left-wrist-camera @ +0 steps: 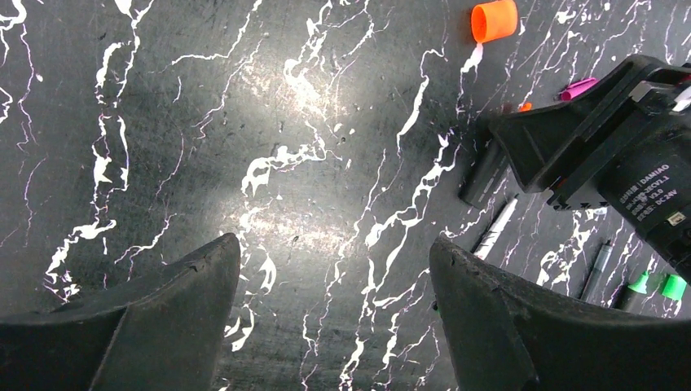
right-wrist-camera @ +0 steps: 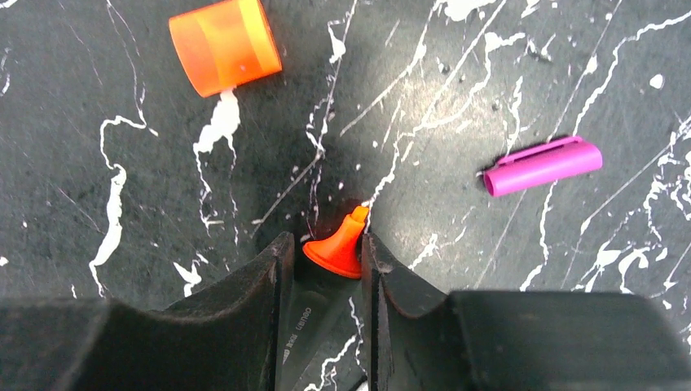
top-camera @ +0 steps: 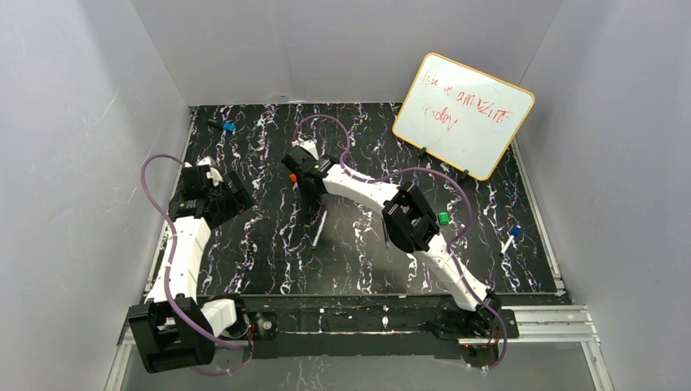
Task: Insert the pens into the pen caps
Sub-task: Pick up the pen from the center of the board.
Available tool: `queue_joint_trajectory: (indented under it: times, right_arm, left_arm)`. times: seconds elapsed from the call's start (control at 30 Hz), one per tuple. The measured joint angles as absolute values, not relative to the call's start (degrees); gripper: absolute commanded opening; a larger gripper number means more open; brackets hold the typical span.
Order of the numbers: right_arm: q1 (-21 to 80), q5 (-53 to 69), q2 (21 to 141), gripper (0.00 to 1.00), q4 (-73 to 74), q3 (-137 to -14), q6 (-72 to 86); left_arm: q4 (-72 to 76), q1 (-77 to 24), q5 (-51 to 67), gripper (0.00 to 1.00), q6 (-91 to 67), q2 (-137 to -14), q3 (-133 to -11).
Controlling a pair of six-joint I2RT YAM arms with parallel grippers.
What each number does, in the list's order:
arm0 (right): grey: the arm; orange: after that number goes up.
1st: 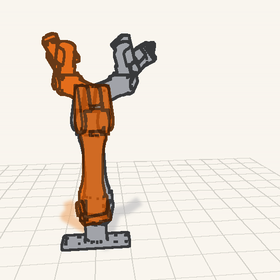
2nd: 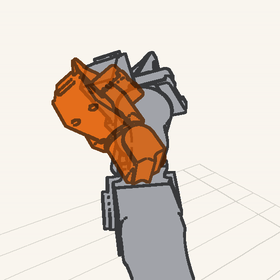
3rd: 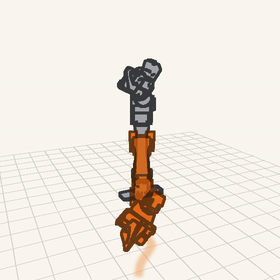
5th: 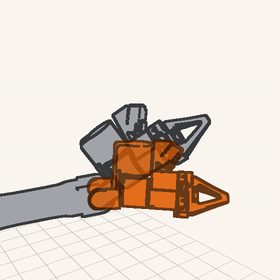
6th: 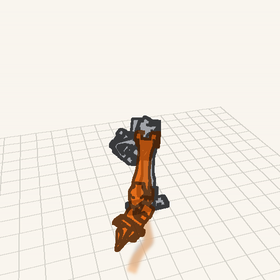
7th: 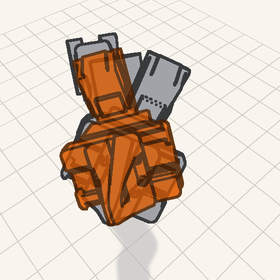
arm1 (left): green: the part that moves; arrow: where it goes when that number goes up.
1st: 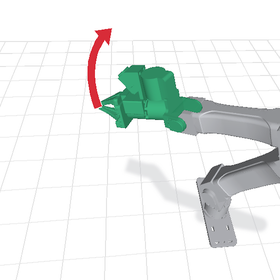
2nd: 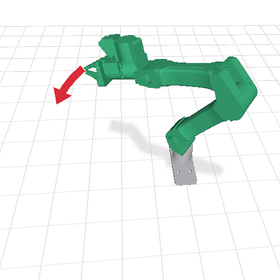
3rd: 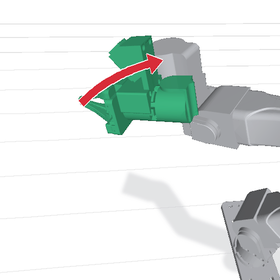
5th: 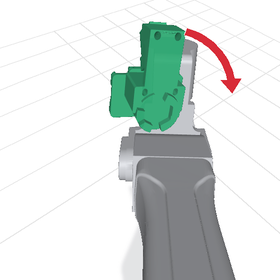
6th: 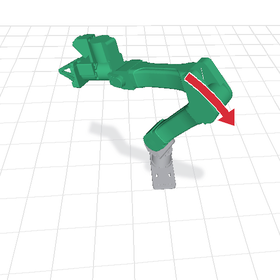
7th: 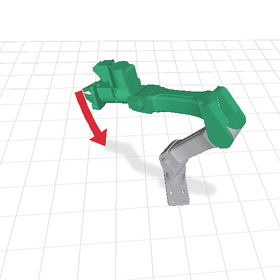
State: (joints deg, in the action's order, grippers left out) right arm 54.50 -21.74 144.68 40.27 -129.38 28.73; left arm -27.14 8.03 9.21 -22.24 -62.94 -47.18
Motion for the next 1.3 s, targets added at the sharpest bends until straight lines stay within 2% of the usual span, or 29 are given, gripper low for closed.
queue_joint_trajectory:
  times: [0.27, 0.5, 0.83, 1.03, 1.3]
  right_arm:
    - [54.76, -21.76, 142.69, 0.01, 41.12, -126.93, 29.85]
    - [54.61, -22.79, 140.84, 0.01, 43.75, -126.45, 29.56]
    - [52.82, -23.99, 125.71, 0.01, 41.34, -122.04, 27.07]
    - [51.75, -19.2, 116.2, 0.01, 36.53, -118.98, 26.41]
    - [51.9, -10.92, 114.85, 0.01, 33.04, -116.25, 26.7]
  left_arm:
    - [-25.56, 7.66, 13.69, 0.84, -22.13, -58.89, -45.74]
    - [-18.9, 5.04, 25.54, 0.9, -22.22, -55.75, -42.7]
    - [-9.54, 1.78, 39.07, 0.91, -23.31, -51.59, -38.83]
    - [-5.76, 0.21, 43.55, 0.91, -24.18, -51.16, -37.93]
    - [-1.78, -2.13, 45.93, 0.91, -24.82, -52.1, -38.13]
